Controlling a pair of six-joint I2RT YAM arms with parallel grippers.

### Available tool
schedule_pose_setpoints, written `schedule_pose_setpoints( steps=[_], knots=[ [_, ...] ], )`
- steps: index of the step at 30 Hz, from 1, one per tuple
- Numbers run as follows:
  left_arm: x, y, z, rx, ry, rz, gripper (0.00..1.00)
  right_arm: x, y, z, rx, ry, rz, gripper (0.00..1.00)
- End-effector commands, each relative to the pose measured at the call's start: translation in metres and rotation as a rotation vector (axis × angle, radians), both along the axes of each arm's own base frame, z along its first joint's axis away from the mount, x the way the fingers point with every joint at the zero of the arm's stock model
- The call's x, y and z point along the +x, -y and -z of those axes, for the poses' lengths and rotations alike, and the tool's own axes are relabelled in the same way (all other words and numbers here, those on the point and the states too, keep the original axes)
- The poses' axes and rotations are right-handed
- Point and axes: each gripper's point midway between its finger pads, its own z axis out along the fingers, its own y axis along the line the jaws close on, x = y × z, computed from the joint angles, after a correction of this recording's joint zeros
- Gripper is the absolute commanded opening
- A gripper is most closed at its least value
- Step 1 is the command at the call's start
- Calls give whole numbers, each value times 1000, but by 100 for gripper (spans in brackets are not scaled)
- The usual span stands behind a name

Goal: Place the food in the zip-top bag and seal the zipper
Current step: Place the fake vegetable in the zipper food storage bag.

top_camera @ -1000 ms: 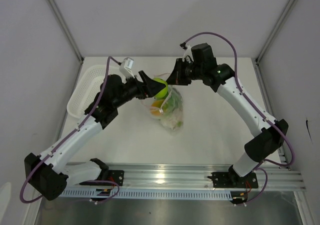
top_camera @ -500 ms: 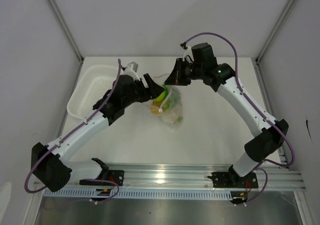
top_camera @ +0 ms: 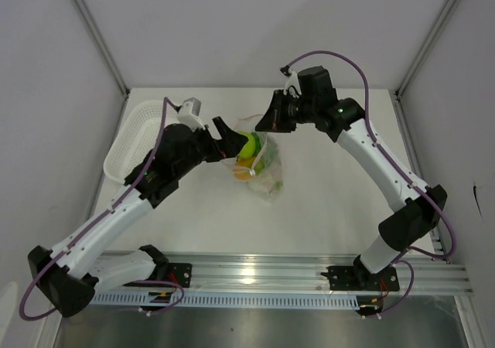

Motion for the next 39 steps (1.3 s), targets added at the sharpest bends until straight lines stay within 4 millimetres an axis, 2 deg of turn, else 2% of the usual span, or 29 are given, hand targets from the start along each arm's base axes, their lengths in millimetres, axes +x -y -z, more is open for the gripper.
schedule_pose_setpoints(
  steps=[1,2,3,6,9,11,14,15,18,21,24,27,31,33,39],
  knots=[
    [-19,-20,-45,-18,142,-19,100,-10,4,-46,85,113,-27,2],
    [-21,-24,-52,-15,153,-25,99,-10,5,-47,85,117,-28,2],
    [-23,-27,-44,14,129,-30,99,-10,5,-47,86,119,-26,2],
    [-24,-33,-42,46,117,-45,99,-11,5,-50,93,122,-29,2],
    [-24,-40,-22,77,79,-75,99,-12,6,-55,104,128,-31,2],
    [-26,-42,-1,100,30,-82,99,-14,6,-56,106,127,-33,2],
    [-27,-38,23,114,-26,-70,92,-15,8,-59,108,131,-34,2],
    [-25,-37,31,126,-45,-72,89,-16,8,-60,110,135,-34,2],
    [-24,-39,42,131,-77,-91,70,-16,8,-60,109,132,-34,2],
    [-24,-42,35,102,-54,-104,49,-17,9,-59,105,131,-35,2],
    [-24,-47,31,88,-30,-127,37,-17,9,-57,103,129,-36,2],
    [-25,-49,27,77,-10,-131,36,-16,9,-55,99,125,-36,2],
    [-22,-47,32,70,-42,-115,37,-17,8,-58,109,127,-39,2],
    [-17,-47,39,56,-74,-118,38,-17,7,-59,112,130,-42,2],
    [-6,-41,38,22,-103,-88,40,-19,8,-61,115,130,-44,2]
  ],
)
